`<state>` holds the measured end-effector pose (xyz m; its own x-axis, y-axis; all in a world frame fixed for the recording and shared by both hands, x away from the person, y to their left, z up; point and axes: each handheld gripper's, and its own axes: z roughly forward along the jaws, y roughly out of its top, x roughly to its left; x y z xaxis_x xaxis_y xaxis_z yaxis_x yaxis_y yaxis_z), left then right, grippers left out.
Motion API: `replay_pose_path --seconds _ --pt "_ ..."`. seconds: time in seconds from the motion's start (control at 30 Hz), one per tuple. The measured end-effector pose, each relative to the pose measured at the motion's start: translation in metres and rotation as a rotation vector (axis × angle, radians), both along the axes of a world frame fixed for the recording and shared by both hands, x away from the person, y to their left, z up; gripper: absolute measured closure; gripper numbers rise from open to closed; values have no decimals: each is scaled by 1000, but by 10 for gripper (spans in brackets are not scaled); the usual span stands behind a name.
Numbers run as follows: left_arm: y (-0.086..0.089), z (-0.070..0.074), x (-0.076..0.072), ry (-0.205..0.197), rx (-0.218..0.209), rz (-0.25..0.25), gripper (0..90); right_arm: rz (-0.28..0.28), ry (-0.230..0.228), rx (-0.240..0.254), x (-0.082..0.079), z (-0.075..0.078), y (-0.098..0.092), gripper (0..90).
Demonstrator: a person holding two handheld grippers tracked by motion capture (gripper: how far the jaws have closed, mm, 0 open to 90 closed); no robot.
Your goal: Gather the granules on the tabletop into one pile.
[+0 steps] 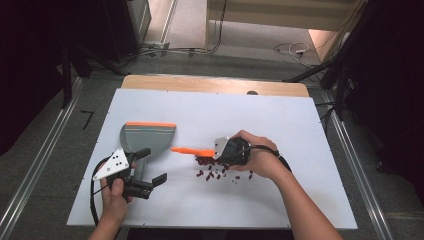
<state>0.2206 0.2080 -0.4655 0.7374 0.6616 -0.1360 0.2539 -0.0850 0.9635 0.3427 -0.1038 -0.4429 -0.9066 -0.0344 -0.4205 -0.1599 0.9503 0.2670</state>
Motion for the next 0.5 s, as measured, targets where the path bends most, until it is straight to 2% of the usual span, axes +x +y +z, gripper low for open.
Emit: replay_pose_path --seconds 0.03,0.07,0.17,0.23,0.27,0.33,0.37,0.4,0.43,0.47,0.5 --pt "0 0 0 -1 0 1 2 -6 7 8 0 1 0 682" --pt "0 0 0 -1 -2 1 2 -45 18 34 1 5 -2 682" --pt "1 0 0 -2 -3 3 2 -68 23 64 2 11 -4 682" --pt "2 0 0 -2 0 4 2 -99 54 90 -1 16 -3 682" --pt "2 0 0 -3 1 4 2 -134 91 112 -3 22 0 682" --pt "2 0 0 -3 0 6 2 -147 105 120 -5 24 2 682" --pt "2 1 0 -6 0 6 2 -197 165 134 -12 29 6 682" --pt "3 1 -1 -6 -6 9 2 -197 165 134 -12 29 6 682" --pt "3 1 -1 -10 -6 10 2 -218 188 149 -12 30 9 682" --pt "4 1 -1 -10 -9 9 2 -302 280 195 -17 32 13 682" --pt "4 2 -1 -10 -9 10 2 -321 313 212 -17 32 15 682"
